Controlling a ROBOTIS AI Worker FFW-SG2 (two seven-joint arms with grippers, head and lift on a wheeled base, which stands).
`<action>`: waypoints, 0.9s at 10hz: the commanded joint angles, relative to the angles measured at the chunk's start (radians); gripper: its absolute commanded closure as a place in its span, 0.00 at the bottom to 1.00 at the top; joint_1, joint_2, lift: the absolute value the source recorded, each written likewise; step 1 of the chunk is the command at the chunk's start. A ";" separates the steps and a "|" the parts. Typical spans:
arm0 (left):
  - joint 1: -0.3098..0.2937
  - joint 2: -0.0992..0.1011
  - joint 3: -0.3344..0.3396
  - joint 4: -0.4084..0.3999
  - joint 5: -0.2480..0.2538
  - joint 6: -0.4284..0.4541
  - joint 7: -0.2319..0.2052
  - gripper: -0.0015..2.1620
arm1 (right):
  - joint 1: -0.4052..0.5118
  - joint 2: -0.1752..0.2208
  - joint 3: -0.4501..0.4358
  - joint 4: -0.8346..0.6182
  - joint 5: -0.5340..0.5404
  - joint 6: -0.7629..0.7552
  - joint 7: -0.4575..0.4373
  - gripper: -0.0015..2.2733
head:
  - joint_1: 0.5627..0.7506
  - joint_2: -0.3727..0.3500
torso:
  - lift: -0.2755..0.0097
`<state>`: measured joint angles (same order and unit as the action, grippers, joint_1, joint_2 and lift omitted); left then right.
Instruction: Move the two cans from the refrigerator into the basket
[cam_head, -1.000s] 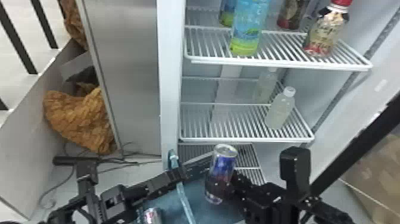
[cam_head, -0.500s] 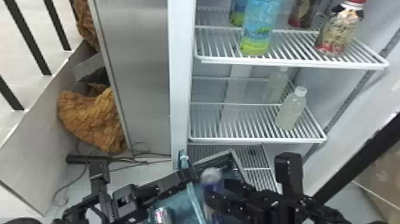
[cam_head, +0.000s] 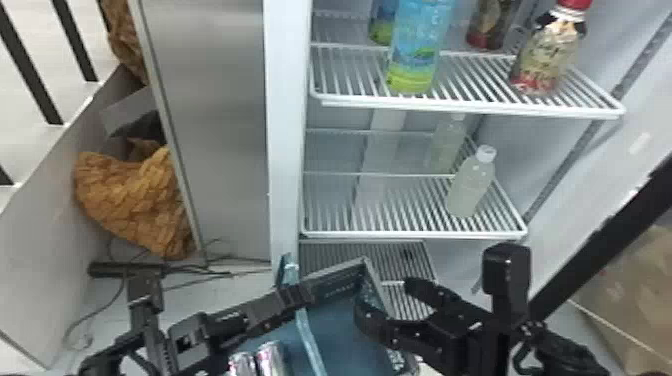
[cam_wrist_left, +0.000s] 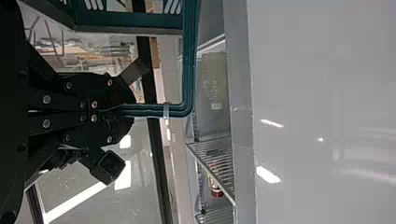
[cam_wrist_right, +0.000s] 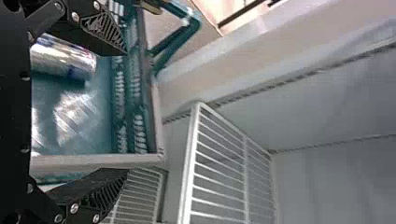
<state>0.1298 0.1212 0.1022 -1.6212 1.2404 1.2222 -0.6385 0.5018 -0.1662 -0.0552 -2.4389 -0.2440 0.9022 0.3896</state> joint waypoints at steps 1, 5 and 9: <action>0.003 0.000 0.004 0.000 0.000 0.000 -0.001 0.56 | 0.050 0.016 -0.045 -0.039 0.001 -0.043 0.000 0.07 | 0.70 0.28 | 0.20; 0.005 0.002 0.004 0.000 -0.004 0.000 -0.001 0.56 | 0.239 0.063 -0.178 -0.107 0.003 -0.276 0.002 0.08 | 0.70 0.16 | 0.20; 0.005 0.000 0.002 0.000 -0.010 0.005 0.000 0.56 | 0.367 0.097 -0.276 -0.073 -0.007 -0.556 0.043 0.08 | 0.70 0.06 | 0.20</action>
<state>0.1349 0.1219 0.1042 -1.6210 1.2311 1.2267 -0.6381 0.8533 -0.0735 -0.3189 -2.5276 -0.2474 0.3924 0.4317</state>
